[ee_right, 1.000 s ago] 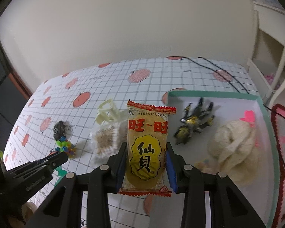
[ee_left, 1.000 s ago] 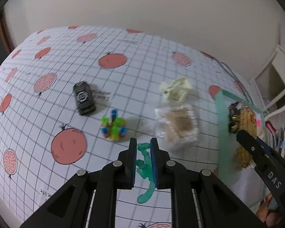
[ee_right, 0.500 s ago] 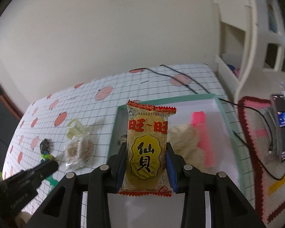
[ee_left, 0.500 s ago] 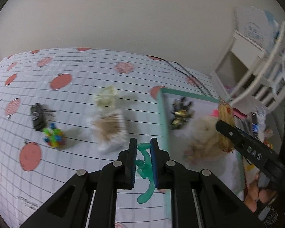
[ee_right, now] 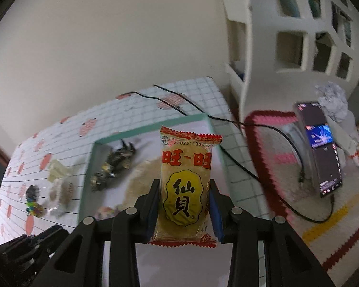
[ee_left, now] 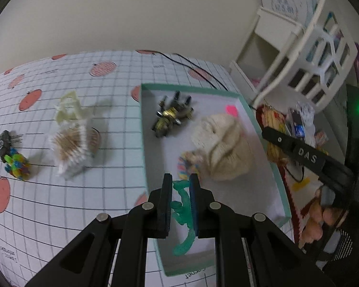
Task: Organize objects
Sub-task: 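Carry the green figure and snack bag over the tray with both tools, then lower and open both tools to release the figure and snack bag in the tray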
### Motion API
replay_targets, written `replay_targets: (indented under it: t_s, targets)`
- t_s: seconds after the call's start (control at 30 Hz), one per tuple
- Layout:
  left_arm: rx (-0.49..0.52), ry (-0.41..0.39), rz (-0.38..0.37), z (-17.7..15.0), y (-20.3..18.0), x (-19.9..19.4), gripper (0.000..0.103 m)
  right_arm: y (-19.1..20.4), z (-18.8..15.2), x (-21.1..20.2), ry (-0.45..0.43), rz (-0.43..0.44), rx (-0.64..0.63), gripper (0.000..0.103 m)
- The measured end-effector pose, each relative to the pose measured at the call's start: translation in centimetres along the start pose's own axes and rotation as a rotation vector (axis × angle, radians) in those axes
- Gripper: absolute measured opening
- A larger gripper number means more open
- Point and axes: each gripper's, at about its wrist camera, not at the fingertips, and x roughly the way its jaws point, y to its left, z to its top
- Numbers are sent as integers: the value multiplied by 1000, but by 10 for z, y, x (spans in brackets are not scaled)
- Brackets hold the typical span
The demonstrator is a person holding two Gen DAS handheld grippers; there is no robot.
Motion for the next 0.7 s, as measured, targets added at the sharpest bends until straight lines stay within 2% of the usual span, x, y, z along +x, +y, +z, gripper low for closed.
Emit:
replay_targets:
  t_s: [0.27, 0.7]
  targets:
    - [-1, 68, 7, -13, -7, 21, 14, -20, -12, 18, 59, -61, 15, 39]
    - [28, 123, 36, -21, -11, 37, 14, -23, -17, 24, 77, -63, 9, 39]
